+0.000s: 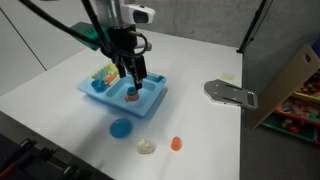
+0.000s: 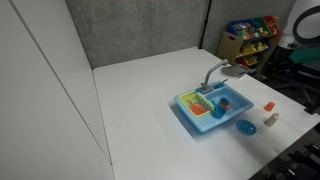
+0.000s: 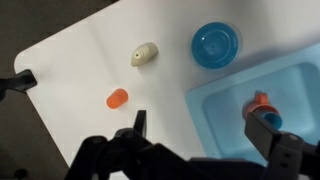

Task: Stack the orange cup on the blue cup in the sink

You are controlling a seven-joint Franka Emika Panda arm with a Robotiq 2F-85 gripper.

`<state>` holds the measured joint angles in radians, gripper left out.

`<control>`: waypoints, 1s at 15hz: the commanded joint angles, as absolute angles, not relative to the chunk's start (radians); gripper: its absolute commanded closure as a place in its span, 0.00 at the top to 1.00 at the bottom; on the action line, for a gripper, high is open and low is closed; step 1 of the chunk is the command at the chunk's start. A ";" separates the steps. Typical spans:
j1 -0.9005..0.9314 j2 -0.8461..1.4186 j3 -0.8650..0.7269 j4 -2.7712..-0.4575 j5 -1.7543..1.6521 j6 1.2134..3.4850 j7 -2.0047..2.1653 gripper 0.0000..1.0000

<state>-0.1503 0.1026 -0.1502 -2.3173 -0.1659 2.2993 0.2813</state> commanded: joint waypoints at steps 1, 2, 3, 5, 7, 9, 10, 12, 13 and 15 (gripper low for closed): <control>-0.161 0.212 -0.195 -2.234 -0.183 2.315 0.355 1.00; -0.164 0.238 -0.210 -2.223 -0.181 2.325 0.369 1.00; -0.165 0.262 -0.222 -2.211 -0.173 2.332 0.373 1.00; -0.167 0.314 -0.249 -2.187 -0.169 2.354 0.394 1.00; -0.178 0.361 -0.262 -2.163 -0.133 2.362 0.381 1.00; -0.197 0.400 -0.260 -2.139 -0.073 2.361 0.341 1.00; -0.208 0.415 -0.255 -2.126 -0.042 2.357 0.324 1.00; -0.220 0.440 -0.251 -2.102 0.004 2.351 0.302 1.00; -0.221 0.444 -0.251 -2.094 0.019 2.344 0.300 1.00; -0.198 0.435 -0.269 -2.125 -0.001 2.364 0.324 1.00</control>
